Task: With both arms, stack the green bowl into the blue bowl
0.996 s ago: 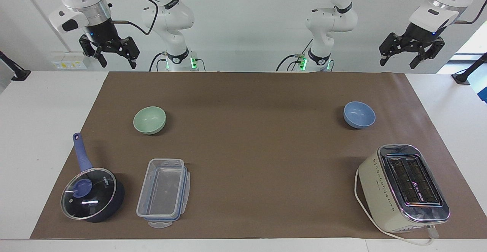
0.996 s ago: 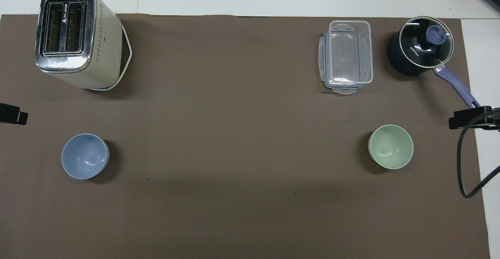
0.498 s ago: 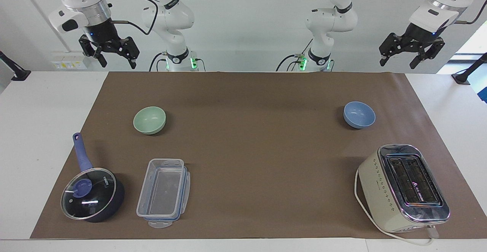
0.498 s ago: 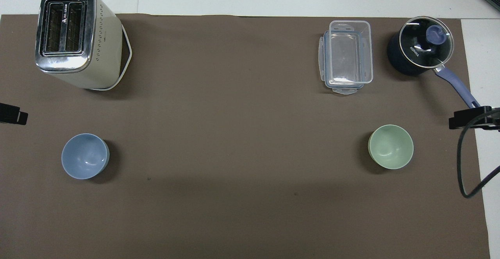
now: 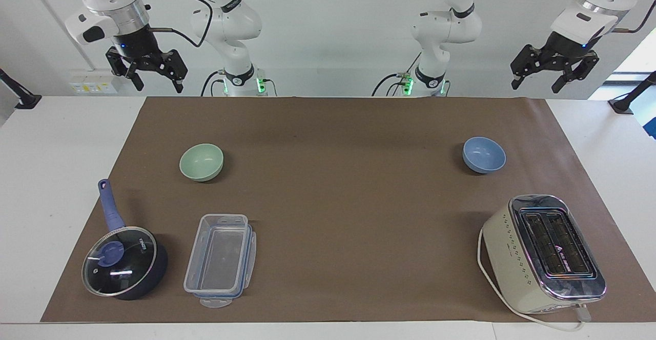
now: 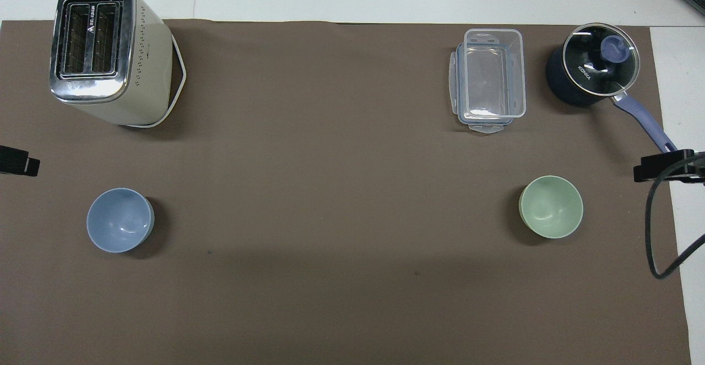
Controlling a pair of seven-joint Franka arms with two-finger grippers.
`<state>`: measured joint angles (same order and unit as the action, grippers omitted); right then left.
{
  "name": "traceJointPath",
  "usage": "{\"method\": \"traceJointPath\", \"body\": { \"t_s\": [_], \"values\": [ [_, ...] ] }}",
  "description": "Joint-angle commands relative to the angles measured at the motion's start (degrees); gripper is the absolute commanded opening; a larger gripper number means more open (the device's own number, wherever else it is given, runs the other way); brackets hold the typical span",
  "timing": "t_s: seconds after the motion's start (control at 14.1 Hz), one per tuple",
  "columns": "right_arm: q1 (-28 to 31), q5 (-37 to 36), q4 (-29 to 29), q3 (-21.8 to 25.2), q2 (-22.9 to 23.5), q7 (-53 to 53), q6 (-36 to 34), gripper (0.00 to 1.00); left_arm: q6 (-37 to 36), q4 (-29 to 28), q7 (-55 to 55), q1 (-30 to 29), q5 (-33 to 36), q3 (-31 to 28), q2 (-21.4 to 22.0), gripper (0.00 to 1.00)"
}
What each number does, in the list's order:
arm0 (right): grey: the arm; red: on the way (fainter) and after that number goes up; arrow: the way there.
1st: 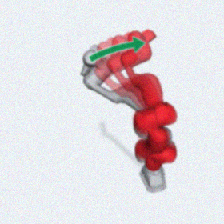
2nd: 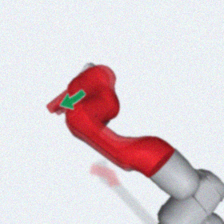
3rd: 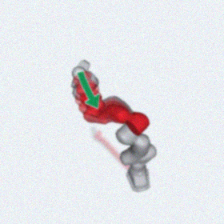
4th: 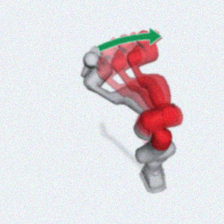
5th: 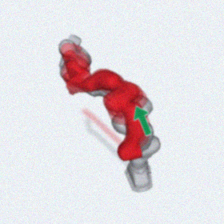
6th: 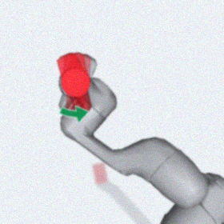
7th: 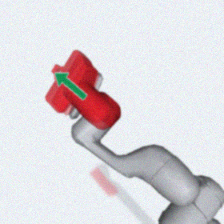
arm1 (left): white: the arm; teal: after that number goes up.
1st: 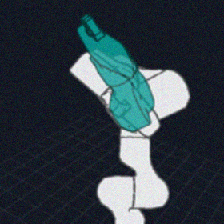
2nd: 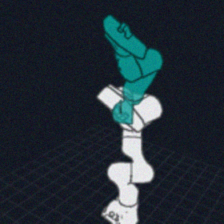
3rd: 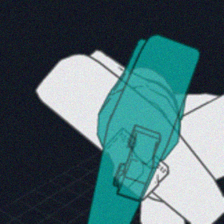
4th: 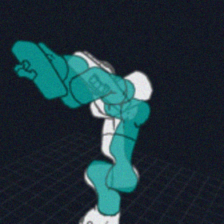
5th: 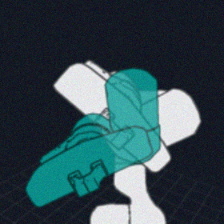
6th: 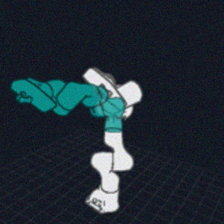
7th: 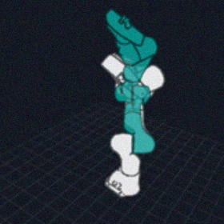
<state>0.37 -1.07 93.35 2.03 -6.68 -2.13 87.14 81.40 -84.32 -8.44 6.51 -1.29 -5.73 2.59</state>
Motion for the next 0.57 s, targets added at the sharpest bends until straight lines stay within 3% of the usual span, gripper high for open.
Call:
{"method": "traceJointPath", "body": {
  "t_s": [0.0, 0.5],
  "values": [
    [0.69, 0.45, -0.8, -0.36, 0.35, 0.98, -0.3, 1.0, 1.21, -2.16, -0.44, 0.52, 0.94, -0.33, 1.63, 1.0],
    [0.25, 0.36, -0.71, -0.89, 0.26, 0.9, -0.22, 1.0, 1.21, -2.16, -0.44, 0.52, 0.94, -0.42, 1.63, 1.0]
  ]
}}
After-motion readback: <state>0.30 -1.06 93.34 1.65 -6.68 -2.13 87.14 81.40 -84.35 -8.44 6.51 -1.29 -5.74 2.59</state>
